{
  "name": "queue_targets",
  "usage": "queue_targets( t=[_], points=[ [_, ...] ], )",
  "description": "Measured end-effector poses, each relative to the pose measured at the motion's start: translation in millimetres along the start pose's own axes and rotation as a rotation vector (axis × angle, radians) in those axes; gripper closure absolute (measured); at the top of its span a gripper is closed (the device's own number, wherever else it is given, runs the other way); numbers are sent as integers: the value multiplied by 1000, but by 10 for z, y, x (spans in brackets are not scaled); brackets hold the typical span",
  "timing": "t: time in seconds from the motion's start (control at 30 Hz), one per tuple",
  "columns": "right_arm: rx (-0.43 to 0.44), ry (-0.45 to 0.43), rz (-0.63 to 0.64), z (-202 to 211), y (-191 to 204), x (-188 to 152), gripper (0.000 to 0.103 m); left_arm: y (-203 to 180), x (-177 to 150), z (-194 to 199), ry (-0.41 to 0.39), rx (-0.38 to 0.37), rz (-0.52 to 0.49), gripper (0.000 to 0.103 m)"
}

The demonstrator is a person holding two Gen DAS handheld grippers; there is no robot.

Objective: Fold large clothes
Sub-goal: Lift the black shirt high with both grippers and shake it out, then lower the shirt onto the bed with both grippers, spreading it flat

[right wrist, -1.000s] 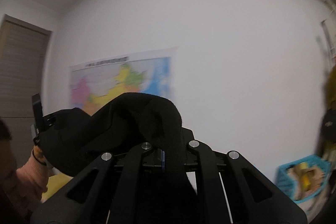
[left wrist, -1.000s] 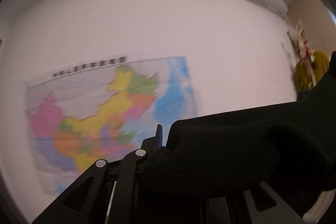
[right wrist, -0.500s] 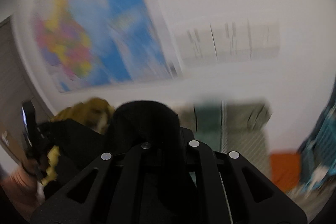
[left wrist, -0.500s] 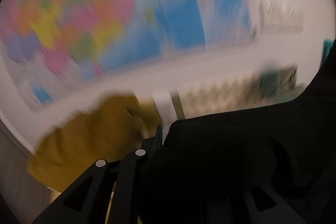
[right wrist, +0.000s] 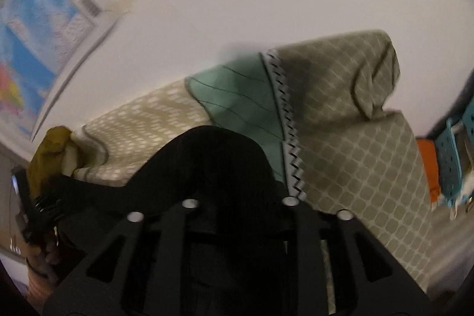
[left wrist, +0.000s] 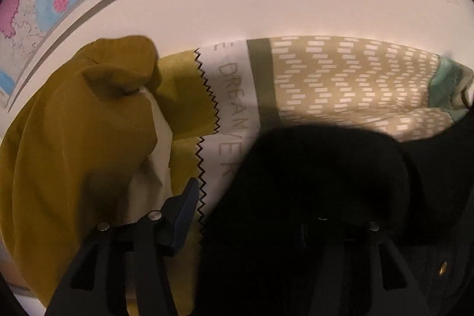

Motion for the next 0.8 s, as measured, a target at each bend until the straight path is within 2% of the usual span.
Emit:
queue_targets(
  t=[0.03, 0.07, 0.13, 0.17, 0.23, 0.3, 0.37, 0.4, 0.47, 0.53, 0.6, 0.67, 0.7, 0.8],
  points=[
    [3, -13, 0, 50, -11, 3, 50, 10, 1, 32, -14, -5, -11, 43],
    [-17, -34, 6, 129, -28, 16, 34, 27, 6, 119, -36, -19, -25, 41],
    [-71, -99, 66, 411, -12, 39, 33, 13, -1, 287, -78, -69, -61, 40],
    [-68, -121, 101, 524, 27, 27, 33, -9, -16, 427, -112, -113, -96, 38],
    [0, -144, 167, 778, 216, -71, 37, -78, -44, 640, -155, -207, -141, 36],
    [91, -128, 295, 873, 553, -286, 37, -257, -148, 828, -185, -338, -218, 32],
    [122, -66, 350, 768, 741, -474, 35, -466, -268, 865, -181, -431, -273, 31],
    [144, -20, 343, 628, 813, -573, 35, -561, -318, 882, -177, -454, -305, 31],
    [136, 17, 353, 415, 861, -664, 36, -742, -418, 813, -163, -449, -357, 31],
    [98, 29, 361, 212, 877, -694, 40, -877, -459, 698, -112, -469, -371, 31],
    [60, 28, 388, 53, 906, -692, 58, -982, -477, 550, -65, -446, -380, 31],
    [11, 20, 412, -24, 927, -637, 66, -1042, -452, 397, -45, -414, -378, 36],
    [-19, 6, 438, -49, 947, -612, 75, -1056, -425, 355, -37, -415, -373, 41],
    [-69, -36, 492, -11, 979, -538, 80, -1094, -339, 306, -47, -402, -355, 50]
  ],
)
Point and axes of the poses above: each gripper's, at about its wrist camera, not at the fingertips, and z roughly against the way its jaws point, y to its left, x to its top, the point moved 9 cm from there along -z, roughly the way its jaws point, and after that the axes turned 2 degrees about z, right-handed, at the moved point
